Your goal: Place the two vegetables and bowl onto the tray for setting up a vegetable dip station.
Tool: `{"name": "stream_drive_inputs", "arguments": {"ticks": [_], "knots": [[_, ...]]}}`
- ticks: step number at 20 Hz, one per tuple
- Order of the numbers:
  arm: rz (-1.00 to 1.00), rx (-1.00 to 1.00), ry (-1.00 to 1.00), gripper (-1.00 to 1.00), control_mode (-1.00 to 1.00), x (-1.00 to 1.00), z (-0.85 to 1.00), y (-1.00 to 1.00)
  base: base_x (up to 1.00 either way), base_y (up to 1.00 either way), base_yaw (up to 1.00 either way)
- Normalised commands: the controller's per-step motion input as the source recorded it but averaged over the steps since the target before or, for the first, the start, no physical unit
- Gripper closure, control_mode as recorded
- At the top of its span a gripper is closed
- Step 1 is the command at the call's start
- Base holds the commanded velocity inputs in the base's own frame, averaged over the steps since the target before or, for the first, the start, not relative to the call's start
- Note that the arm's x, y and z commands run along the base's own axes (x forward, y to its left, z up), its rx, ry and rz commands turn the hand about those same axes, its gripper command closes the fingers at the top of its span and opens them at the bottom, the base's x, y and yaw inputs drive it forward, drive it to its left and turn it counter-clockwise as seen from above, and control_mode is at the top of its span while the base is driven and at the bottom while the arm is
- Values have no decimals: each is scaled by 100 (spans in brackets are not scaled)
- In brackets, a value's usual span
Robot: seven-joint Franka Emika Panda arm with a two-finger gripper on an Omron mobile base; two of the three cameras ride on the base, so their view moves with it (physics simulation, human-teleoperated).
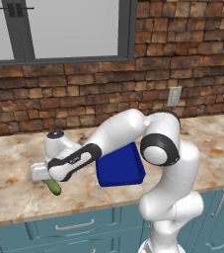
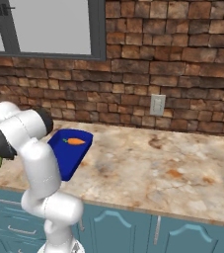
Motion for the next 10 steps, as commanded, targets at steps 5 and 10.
{"name": "stream_drive_inputs", "arguments": {"ticks": [5, 10], "knots": [[0, -1, 0, -100, -100, 14, -22, 22, 0, 0, 0], [0, -2, 0, -100, -100, 21, -18, 21, 0, 0, 0]]}}
